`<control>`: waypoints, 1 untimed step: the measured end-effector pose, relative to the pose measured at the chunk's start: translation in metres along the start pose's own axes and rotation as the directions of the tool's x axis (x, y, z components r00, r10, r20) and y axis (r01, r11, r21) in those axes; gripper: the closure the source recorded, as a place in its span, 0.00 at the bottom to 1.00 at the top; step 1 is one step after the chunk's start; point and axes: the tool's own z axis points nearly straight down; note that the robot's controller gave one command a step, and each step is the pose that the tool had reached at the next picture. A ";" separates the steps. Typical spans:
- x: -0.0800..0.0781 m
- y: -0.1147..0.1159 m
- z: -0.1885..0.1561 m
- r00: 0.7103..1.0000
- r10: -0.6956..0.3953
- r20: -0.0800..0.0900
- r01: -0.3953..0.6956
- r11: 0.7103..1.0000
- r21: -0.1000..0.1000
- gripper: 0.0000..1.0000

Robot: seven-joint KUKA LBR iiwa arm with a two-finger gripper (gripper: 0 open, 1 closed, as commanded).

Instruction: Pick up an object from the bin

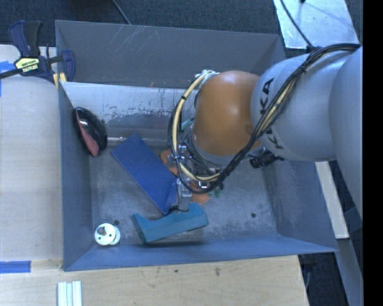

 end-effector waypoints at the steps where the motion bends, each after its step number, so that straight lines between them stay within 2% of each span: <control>1: -0.037 -0.042 0.000 1.000 0.011 0.000 -0.011 1.000 -0.002 0.00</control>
Offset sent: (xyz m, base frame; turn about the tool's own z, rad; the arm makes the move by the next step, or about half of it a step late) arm 0.0519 -0.0551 0.0018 0.0131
